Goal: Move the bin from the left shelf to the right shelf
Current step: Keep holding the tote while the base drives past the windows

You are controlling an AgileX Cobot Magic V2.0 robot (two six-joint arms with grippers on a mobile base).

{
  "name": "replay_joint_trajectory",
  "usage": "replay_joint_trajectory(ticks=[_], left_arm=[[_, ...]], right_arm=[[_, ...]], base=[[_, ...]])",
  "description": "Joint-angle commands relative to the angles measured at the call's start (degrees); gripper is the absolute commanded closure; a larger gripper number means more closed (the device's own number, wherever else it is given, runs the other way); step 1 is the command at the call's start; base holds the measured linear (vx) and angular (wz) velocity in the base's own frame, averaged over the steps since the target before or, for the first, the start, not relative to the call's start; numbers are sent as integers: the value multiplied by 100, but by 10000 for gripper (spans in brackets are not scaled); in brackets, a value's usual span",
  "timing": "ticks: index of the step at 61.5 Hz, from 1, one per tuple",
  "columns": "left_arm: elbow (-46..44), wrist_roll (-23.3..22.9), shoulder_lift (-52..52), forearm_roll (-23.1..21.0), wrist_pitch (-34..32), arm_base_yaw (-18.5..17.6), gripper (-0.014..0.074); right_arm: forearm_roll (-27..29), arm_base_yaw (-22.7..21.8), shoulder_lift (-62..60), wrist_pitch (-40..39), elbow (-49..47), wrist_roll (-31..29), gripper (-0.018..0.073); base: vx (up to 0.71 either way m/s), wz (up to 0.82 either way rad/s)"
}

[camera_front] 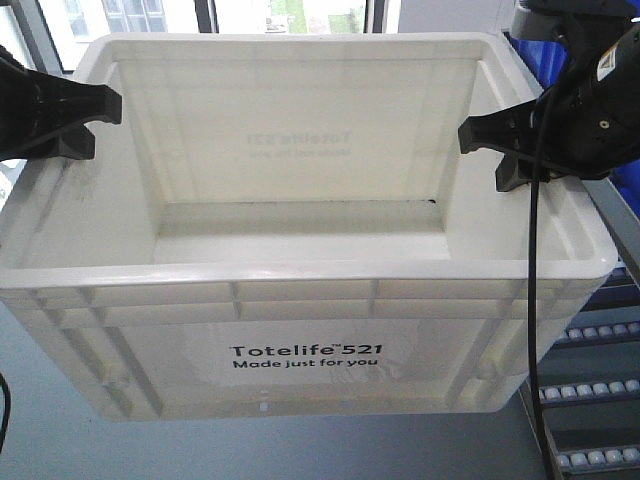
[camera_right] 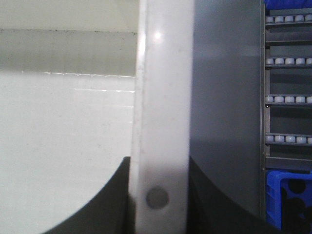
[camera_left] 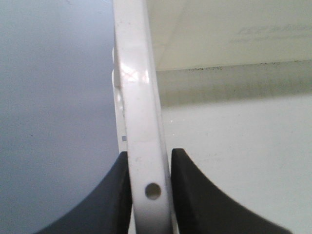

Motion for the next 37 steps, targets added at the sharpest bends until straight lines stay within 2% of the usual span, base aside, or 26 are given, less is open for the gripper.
replay_joint_trajectory(ticks=[1, 37], left_arm=[[-193, 73, -240, 396, -485, 24, 602], [-193, 73, -240, 396, -485, 24, 602]], right_arm=[[-275, -39, -318, -430, -213, -109, 509], [-275, -39, -318, -430, -213, -109, 509]], base=[[36, 1], [35, 0]])
